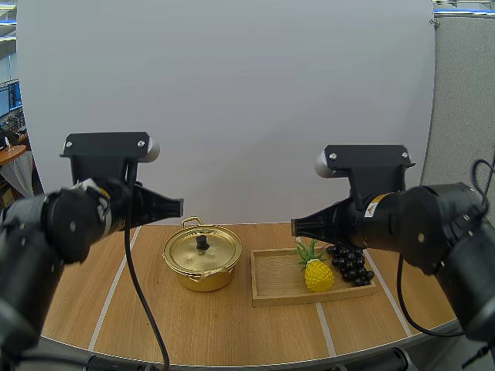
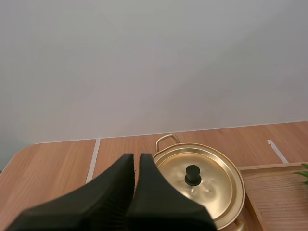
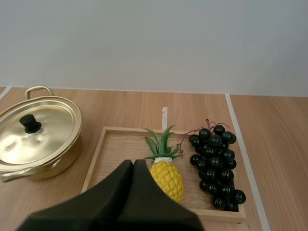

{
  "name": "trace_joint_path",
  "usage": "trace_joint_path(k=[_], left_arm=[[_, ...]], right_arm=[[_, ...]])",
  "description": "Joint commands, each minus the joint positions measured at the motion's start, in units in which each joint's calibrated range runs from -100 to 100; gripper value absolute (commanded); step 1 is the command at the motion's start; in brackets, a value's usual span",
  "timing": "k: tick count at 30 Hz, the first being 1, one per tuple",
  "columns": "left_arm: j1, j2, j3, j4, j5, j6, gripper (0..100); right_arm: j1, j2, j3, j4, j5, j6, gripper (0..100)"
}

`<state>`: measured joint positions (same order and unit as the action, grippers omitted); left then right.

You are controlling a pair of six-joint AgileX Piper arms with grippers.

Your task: Open the pot, put the pineapple inside, and close it

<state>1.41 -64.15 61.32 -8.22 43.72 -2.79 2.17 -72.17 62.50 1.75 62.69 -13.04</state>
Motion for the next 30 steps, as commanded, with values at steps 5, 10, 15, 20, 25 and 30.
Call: trace_joint_path(k=[5, 10, 15, 20, 25, 30], left_arm=[[-0.06, 6.3, -1.26, -0.9, -1.37, 0.32, 82], [-0.06, 10.01, -1.26, -0.9, -2.95, 3.26, 100], [-0.06, 15.76, -3.34, -1.21, -2.47, 12.34, 100], [-0.06, 23.62, -9.83, -8.37, 5.48, 23.29, 100], [-0.14, 31.9, -16.68, -21.41, 20.03, 38.37, 100], [-1.73, 39.06, -20.83, -22.66, 23.53, 43.14, 100]], right_arm=[[0.11, 1.62, -0.36, 0.13, -3.23, 0.0, 100], [0.11, 1.62, -0.36, 0.53, -5.28, 0.78, 100], [0.11, 1.62, -0.36, 0.53, -5.28, 1.48, 100], [0.11, 1.62, -0.36, 0.53, -5.28, 1.48, 100], [0.11, 1.62, -0.36, 0.53, -5.28, 1.48, 100], [0.11, 1.62, -0.36, 0.53, -5.28, 1.48, 100]])
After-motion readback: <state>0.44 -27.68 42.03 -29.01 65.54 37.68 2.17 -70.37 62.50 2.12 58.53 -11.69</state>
